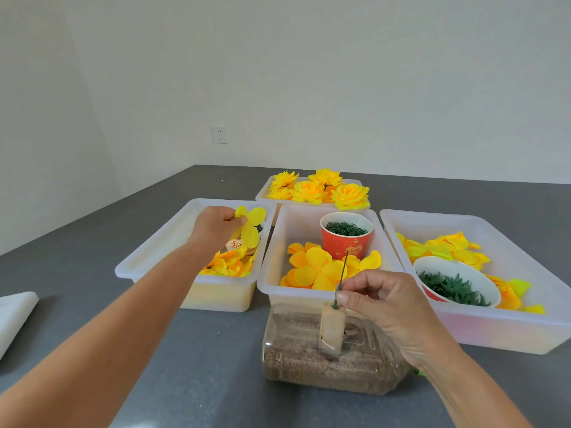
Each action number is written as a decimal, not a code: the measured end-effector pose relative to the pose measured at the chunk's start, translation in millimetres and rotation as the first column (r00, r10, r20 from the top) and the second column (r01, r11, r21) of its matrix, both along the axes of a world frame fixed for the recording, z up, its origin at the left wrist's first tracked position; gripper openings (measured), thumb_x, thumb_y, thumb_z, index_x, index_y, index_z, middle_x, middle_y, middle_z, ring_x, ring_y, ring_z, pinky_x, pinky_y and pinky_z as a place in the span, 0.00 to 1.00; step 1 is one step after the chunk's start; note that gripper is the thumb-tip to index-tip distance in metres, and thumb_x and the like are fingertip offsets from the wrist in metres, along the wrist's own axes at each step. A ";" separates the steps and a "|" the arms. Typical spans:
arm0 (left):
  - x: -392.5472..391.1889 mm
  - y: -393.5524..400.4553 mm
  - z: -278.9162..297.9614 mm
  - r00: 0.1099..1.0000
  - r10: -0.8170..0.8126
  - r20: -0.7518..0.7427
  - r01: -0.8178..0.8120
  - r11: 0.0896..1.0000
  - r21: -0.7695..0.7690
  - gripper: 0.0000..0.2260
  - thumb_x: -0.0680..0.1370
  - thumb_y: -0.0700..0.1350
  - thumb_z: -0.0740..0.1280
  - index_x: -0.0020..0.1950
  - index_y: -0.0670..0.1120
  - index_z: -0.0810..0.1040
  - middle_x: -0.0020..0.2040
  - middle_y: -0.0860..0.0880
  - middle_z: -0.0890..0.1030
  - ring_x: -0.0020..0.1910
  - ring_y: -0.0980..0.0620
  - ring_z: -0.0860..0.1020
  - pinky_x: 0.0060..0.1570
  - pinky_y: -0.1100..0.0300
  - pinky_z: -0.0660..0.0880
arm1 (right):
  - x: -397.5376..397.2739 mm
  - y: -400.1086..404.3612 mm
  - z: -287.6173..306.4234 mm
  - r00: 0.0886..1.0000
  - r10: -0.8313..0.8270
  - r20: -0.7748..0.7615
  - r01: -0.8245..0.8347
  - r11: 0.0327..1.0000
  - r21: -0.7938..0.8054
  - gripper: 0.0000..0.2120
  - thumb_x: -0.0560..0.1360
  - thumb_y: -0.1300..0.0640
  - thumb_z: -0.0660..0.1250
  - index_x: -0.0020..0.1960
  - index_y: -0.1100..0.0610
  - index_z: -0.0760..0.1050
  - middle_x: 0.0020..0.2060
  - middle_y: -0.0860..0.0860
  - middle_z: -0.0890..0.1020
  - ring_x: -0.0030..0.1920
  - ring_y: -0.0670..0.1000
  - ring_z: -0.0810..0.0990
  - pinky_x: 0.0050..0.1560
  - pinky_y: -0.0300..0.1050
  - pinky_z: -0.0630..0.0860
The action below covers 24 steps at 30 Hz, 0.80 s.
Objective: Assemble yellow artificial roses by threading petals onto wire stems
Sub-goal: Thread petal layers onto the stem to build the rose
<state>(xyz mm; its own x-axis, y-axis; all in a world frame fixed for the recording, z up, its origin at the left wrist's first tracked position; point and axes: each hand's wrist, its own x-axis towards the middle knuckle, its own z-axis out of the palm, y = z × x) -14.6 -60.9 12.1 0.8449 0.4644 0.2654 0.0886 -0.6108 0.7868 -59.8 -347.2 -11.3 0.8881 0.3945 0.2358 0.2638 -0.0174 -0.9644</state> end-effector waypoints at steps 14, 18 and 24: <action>-40.0 -67.4 23.3 0.917 -0.347 0.199 0.351 0.460 -0.815 0.06 0.79 0.38 0.62 0.44 0.43 0.76 0.35 0.47 0.83 0.31 0.52 0.81 0.28 0.63 0.77 | 1.2 0.8 -2.6 1.000 0.009 -0.029 -0.008 0.999 0.040 0.09 0.65 0.67 0.74 0.34 0.54 0.83 0.33 0.53 0.84 0.37 0.48 0.79 0.44 0.45 0.78; -41.3 -80.8 23.7 0.895 -0.399 0.201 0.383 0.456 -0.803 0.06 0.78 0.41 0.62 0.44 0.45 0.78 0.36 0.48 0.84 0.32 0.52 0.82 0.26 0.65 0.74 | 1.5 -2.3 -1.8 0.999 0.033 -0.019 -0.032 0.999 0.024 0.08 0.65 0.67 0.74 0.35 0.55 0.83 0.33 0.52 0.84 0.36 0.47 0.79 0.41 0.40 0.77; -41.9 -95.2 27.2 0.870 -0.411 0.272 0.466 0.503 -0.728 0.06 0.77 0.36 0.63 0.43 0.43 0.79 0.35 0.48 0.83 0.31 0.53 0.81 0.30 0.64 0.77 | 8.6 -15.7 12.8 0.994 -0.105 0.005 0.104 0.985 0.135 0.04 0.67 0.58 0.71 0.38 0.51 0.84 0.37 0.51 0.85 0.40 0.46 0.79 0.45 0.42 0.75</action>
<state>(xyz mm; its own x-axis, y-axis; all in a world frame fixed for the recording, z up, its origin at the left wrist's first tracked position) -56.5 -156.0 39.2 0.9944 0.0878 0.0586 -0.0793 0.2549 0.9637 -51.2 -362.9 1.5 0.9197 0.2637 0.2910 0.2786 0.0839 -0.9567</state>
